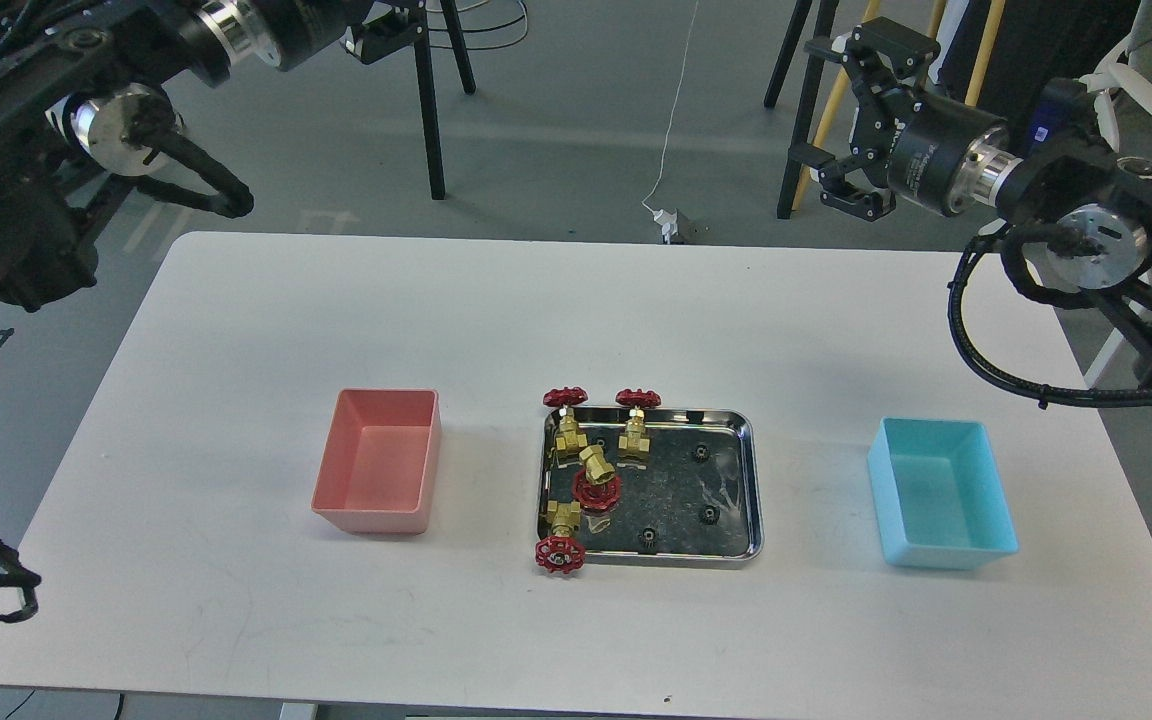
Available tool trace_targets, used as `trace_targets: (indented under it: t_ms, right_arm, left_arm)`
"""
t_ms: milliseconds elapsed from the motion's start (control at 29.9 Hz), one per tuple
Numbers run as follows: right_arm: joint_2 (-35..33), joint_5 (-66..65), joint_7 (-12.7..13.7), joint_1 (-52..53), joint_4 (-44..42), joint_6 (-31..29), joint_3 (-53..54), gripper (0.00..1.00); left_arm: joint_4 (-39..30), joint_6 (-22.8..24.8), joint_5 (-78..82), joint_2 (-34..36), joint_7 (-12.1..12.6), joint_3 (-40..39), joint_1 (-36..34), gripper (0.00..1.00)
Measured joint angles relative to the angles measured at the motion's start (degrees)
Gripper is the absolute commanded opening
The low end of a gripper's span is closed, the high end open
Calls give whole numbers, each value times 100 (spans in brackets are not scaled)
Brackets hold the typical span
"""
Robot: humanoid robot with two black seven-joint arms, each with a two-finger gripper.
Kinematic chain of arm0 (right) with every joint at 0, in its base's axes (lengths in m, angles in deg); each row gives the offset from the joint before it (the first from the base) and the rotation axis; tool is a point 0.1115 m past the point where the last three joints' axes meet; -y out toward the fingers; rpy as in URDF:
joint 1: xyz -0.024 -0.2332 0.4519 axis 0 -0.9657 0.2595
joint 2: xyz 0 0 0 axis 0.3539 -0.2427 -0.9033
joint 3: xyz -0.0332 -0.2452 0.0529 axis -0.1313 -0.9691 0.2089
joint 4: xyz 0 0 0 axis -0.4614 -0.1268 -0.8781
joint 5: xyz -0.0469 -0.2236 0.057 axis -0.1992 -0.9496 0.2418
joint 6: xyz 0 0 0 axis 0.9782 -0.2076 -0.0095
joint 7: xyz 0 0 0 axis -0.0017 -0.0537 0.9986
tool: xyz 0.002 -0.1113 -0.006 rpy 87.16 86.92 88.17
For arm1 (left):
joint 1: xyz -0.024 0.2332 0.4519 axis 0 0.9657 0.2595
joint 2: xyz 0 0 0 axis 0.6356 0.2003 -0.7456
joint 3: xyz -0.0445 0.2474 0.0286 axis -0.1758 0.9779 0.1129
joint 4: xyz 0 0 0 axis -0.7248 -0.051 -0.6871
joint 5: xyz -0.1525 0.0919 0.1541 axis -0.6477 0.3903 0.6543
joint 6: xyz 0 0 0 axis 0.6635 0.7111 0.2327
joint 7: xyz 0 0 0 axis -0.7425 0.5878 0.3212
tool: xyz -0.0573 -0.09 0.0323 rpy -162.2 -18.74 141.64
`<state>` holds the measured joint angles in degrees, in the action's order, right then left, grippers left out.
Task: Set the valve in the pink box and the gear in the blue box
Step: 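Raise the left arm and swing it toward the metal tray, then lower the left gripper onto a brass valve with red handwheel on the tray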
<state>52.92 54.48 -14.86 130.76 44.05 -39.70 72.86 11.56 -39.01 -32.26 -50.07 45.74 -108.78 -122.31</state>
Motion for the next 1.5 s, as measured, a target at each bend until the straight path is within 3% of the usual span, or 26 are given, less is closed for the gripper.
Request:
trace_targets:
  t_ms: [334,501,568,669,735,936,1070,1270,1337,1504]
  right_arm:
    - [-58,-8,9,-23,28,-34,3,99]
    - [-72,-8,9,-14,34,-33,53,99]
    - [-73,-8,-6,4,34,-20,196,99]
    - [-83,-8,-29,33,34,-15,442,99]
    - [-93,-9,-32,107,34,-15,513,99]
    - [-507,-17,33,692,26,-46,525,99]
    - [-950,-17,255,1060,-1,-288,409,99]
    - [-1064,-32,369,1151,-36,-507,232,99]
    - [-1073,-39,369,1159,-56,-508,219,99]
    - [-1081,-124,370,1195,-184,-518,214,99]
  left_arm:
    - [162,-3,-72,106,-114,-865,281,100]
    - [502,-1,122,-173,-148,-829,295,100]
    - [543,-25,482,-225,-337,-736,269,100]
    - [541,-13,963,-269,-874,-673,247,100]
    - [471,-4,1070,-280,-1038,-648,264,100]
    - [213,0,1124,-259,-884,-621,439,100]
    - [87,0,1395,-296,-856,-457,696,100]
    - [-169,-37,2911,-662,-1048,-251,960,100]
    - [-468,-341,3426,-726,-1223,-246,1125,99]
    - [-1339,-1782,5204,-777,-1551,-197,1719,97]
